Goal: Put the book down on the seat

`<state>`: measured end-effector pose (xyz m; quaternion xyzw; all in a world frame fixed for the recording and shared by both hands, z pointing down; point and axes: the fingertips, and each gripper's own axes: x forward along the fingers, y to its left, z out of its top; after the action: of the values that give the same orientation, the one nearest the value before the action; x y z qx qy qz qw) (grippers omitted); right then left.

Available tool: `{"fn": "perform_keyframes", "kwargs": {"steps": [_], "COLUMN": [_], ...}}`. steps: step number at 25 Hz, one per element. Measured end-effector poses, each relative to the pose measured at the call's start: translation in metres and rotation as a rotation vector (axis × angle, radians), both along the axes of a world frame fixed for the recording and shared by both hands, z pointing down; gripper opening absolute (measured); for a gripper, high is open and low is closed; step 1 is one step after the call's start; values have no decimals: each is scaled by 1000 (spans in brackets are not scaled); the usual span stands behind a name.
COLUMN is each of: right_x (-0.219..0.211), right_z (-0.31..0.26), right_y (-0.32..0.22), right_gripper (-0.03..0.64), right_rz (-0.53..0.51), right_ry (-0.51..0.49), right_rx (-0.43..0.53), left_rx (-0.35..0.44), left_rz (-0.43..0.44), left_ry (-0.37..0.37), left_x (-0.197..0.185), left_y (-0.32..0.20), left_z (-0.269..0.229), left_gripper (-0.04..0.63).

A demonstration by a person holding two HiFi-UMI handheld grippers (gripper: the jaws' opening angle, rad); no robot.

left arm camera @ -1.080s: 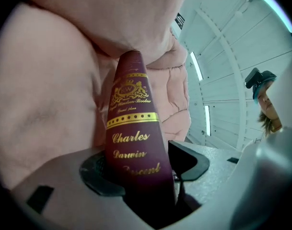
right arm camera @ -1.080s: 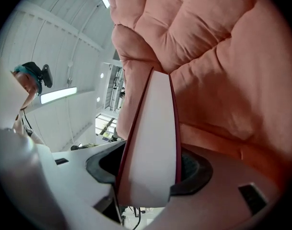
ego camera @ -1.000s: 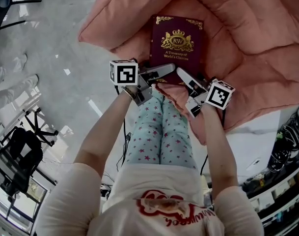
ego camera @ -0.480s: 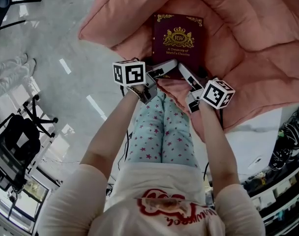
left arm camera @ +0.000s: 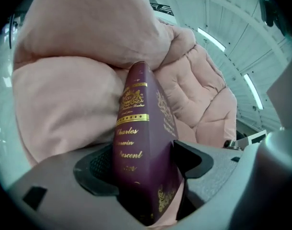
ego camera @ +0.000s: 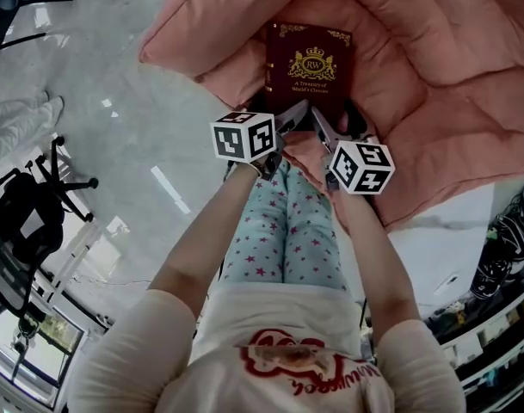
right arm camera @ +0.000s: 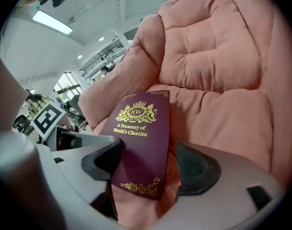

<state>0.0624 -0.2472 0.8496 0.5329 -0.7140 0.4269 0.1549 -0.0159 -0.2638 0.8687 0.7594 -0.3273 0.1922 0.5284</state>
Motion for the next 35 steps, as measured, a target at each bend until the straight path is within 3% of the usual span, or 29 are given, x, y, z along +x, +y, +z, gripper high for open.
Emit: {"fn": "perform_keyframes", "kwargs": {"steps": [7, 10, 13, 16, 21, 24, 28, 30, 32, 34, 35], "right_x": [2, -2, -8, -15, -8, -3, 4, 6, 6, 6, 7], "right_z": [-5, -26, -48, -76, -149, -191, -250, -284, -322, -358, -375], "right_y": [-3, -3, -1, 2, 11, 16, 13, 17, 20, 18, 17], "right_gripper": [337, 337, 337, 337, 328, 255, 207, 153, 78, 44, 43], "right_rz": [-26, -48, -72, -109, -86, -44, -26, -12, -11, -21, -29], "right_ry": [17, 26, 53, 73, 57, 25, -5, -15, -5, 6, 11], "right_rx": [10, 88, 160, 227, 345, 396, 497, 554, 640, 732, 770], "left_rx": [160, 186, 204, 226, 340, 407, 523, 546, 582, 633, 654], "left_rz": [2, 25, -9, -14, 32, 14, 23, 31, 33, 16, 10], "left_ry": [-289, -356, -389, -366, -284, -212, -164, -133, -102, -76, -65], "left_x": [-8, -15, -32, -37, -14, -3, 11, 14, 14, 15, 17], "left_y": [-2, 2, 6, 14, 25, 24, 19, 27, 35, 34, 33], "left_z": [-8, -19, -26, -46, -115, -164, -232, -265, -298, -329, -342], "left_gripper": [389, 390, 390, 388, 388, 379, 344, 230, 188, 60, 39]}}
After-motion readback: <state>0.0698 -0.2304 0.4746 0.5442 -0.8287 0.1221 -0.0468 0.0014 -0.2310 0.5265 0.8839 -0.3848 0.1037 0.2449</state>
